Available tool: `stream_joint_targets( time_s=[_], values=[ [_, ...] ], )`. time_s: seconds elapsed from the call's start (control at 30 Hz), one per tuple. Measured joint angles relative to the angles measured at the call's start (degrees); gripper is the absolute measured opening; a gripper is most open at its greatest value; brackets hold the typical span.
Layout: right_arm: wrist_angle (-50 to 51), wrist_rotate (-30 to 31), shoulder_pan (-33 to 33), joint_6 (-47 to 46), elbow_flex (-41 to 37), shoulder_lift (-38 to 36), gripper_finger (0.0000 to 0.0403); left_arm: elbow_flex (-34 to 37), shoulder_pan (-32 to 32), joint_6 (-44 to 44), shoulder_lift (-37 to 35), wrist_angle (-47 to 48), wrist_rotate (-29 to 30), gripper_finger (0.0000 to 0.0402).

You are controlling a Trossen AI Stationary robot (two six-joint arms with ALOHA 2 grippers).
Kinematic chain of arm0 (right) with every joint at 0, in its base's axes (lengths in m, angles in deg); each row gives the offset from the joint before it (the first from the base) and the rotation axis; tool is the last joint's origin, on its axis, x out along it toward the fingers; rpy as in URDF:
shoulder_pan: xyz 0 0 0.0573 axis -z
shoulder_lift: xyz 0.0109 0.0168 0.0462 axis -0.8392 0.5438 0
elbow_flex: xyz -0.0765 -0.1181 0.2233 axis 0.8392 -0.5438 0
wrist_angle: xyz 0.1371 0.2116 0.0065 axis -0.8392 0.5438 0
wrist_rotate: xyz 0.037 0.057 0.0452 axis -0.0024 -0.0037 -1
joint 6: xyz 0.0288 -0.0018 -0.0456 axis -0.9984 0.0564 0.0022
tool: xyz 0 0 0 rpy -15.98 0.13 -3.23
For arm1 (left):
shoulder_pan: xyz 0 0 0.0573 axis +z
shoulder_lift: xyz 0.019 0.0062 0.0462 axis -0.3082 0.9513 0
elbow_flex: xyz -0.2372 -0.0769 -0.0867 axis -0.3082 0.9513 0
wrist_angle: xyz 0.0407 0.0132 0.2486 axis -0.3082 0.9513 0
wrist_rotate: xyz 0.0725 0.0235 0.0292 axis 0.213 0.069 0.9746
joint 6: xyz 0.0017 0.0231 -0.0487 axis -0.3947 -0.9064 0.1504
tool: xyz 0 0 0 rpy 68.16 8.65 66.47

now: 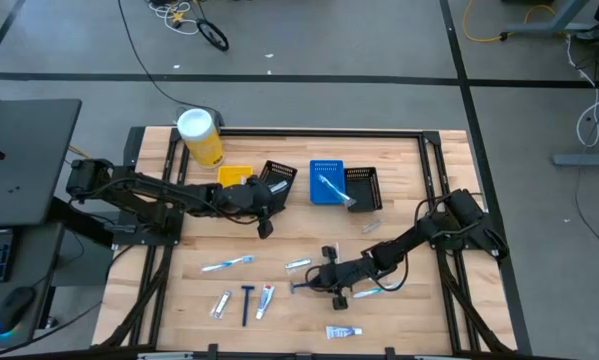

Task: Pick & Place Travel size toiletries
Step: Put the blue razor into the left black bin

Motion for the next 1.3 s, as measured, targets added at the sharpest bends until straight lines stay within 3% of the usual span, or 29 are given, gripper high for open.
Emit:
stream_joint_targets(
  time_s=[0.2,0.33,0.43,0.57,0.67,0.77,0.87,0.97,1.07,1.3],
  values=[
    [1.6,-0.9,-0.2,0.6,-0.1,-3.6,0.0039,0.0,0.0,2.3,0.0,-0.1,0.1,0.0084],
    [11.4,1.8,-0.1,1.2,-0.1,-11.5,0.0039,0.0,0.0,2.3,0.0,-1.7,0.2,0.0084],
    [24.4,10.7,0.2,0.3,-0.1,-20.3,0.0039,0.0,0.0,2.3,0.0,-2.9,0.3,0.0084],
    [43.9,29.6,1.5,-4.3,-0.1,-32.0,0.0039,0.0,0.0,3.9,0.0,-3.1,0.3,0.0084],
    [57.1,41.4,3.8,-14.5,-0.2,-38.5,0.004,0.0,0.0,5.3,0.0,-3.1,0.3,0.0084],
    [65.8,46.6,7.4,-31.3,-2.0,-43.2,0.004,0.0,0.0,5.7,0.0,-3.1,0.3,0.0084],
    [69.2,46.1,11.5,-41.9,-4.9,-45.5,0.004,0.0,0.0,5.7,0.0,-3.2,0.6,0.0084],
    [67.3,40.3,15.8,-44.5,-8.4,-46.0,0.004,0.0,0.0,5.1,0.0,-3.6,3.2,0.0084],
    [62.9,33.3,19.2,-41.4,-11.9,-45.8,0.004,0.0,0.0,3.8,0.0,-4.6,5.4,0.0084],
    [57.5,26.8,24.4,-34.2,-16.1,-45.8,0.0066,0.0,0.0,3.4,0.0,-5.7,6.6,0.0084]
  ],
)
